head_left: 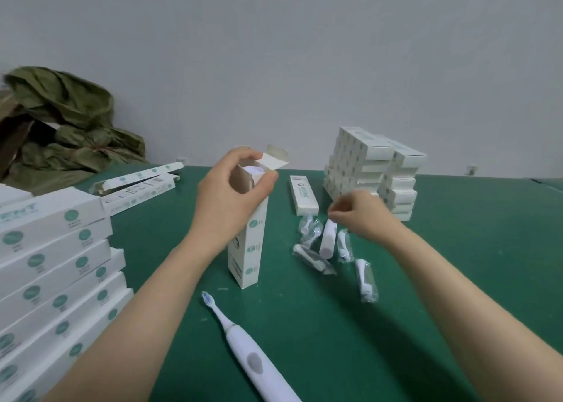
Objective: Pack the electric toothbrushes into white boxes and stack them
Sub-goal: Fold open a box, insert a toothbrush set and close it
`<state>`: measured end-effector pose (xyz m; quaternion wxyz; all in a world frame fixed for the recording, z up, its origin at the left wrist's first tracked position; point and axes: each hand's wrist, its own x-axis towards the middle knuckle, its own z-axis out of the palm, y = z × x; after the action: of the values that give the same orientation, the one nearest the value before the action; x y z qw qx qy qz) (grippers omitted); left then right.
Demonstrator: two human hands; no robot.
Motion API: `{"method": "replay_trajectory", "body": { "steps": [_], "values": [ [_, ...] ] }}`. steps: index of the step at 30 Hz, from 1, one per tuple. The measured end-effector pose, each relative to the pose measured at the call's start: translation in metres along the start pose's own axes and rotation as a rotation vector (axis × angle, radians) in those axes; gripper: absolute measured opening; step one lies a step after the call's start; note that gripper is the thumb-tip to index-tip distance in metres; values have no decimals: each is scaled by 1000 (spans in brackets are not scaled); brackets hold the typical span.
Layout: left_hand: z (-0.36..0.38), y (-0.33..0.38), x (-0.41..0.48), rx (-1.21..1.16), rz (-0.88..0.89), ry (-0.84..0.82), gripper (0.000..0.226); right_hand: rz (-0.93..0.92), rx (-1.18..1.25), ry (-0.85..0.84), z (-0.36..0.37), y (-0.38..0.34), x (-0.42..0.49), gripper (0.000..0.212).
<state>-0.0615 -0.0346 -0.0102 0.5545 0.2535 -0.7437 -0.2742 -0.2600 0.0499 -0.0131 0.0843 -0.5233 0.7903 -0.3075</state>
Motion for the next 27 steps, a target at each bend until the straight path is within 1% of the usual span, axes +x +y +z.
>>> {"method": "replay_trajectory", "body": {
  "steps": [2,4,5,7,9,10,11,12,13,14,15,16,17,18,19,20,22,23,26,27],
  "values": [
    [0,-1,1,-5,-16,4,22,21,-112,-163,24,14,-6,21],
    [0,-2,1,-7,-29,13,23,-1,-256,-207,46,19,-9,34],
    [0,-2,1,-8,-35,15,23,-21,-339,-195,56,19,-9,38],
    [1,-2,0,-15,-38,10,21,-72,-470,-142,69,17,-10,37],
    [2,-2,-1,-14,-36,-10,19,-101,-531,-83,70,15,-9,31],
    [2,-1,-1,-12,-41,-19,18,-107,-514,-42,67,13,-7,26],
    [1,-2,-1,-11,-49,-23,18,-97,-438,10,62,11,-7,22],
    [1,-2,-1,-11,-57,-25,18,-71,-304,77,55,8,-6,20],
    [1,-3,-1,-10,-64,-25,19,-31,-117,154,45,3,-6,18],
    [2,-3,-1,-11,-70,-24,20,16,133,221,33,-2,-7,15],
    [3,-2,-1,-13,-73,-22,21,52,439,243,19,-10,-9,12],
    [4,-1,-2,-15,-72,-25,22,46,758,214,4,-20,-13,12],
    [4,0,-2,-14,-69,-30,22,-9,1040,155,-10,-32,-18,12],
    [5,2,-2,-11,-66,-32,23,-97,1244,95,-22,-45,-24,10],
    [6,3,-3,-9,-62,-31,25,-190,1358,40,-30,-58,-27,9],
    [6,5,-3,-12,-56,-28,26,-272,1399,-2,-35,-72,-31,9],
    [7,9,-5,-26,-45,-32,27,-333,1342,-36,-33,-98,-34,13],
    [7,10,-6,-36,-45,-45,27,-322,1313,-43,-29,-106,-34,13],
    [9,15,-8,-53,-42,-72,31,-191,1342,-112,-23,-112,-33,13],
    [10,16,-9,-55,-37,-60,34,-165,1280,-109,-22,-109,-33,13]
  ]
}}
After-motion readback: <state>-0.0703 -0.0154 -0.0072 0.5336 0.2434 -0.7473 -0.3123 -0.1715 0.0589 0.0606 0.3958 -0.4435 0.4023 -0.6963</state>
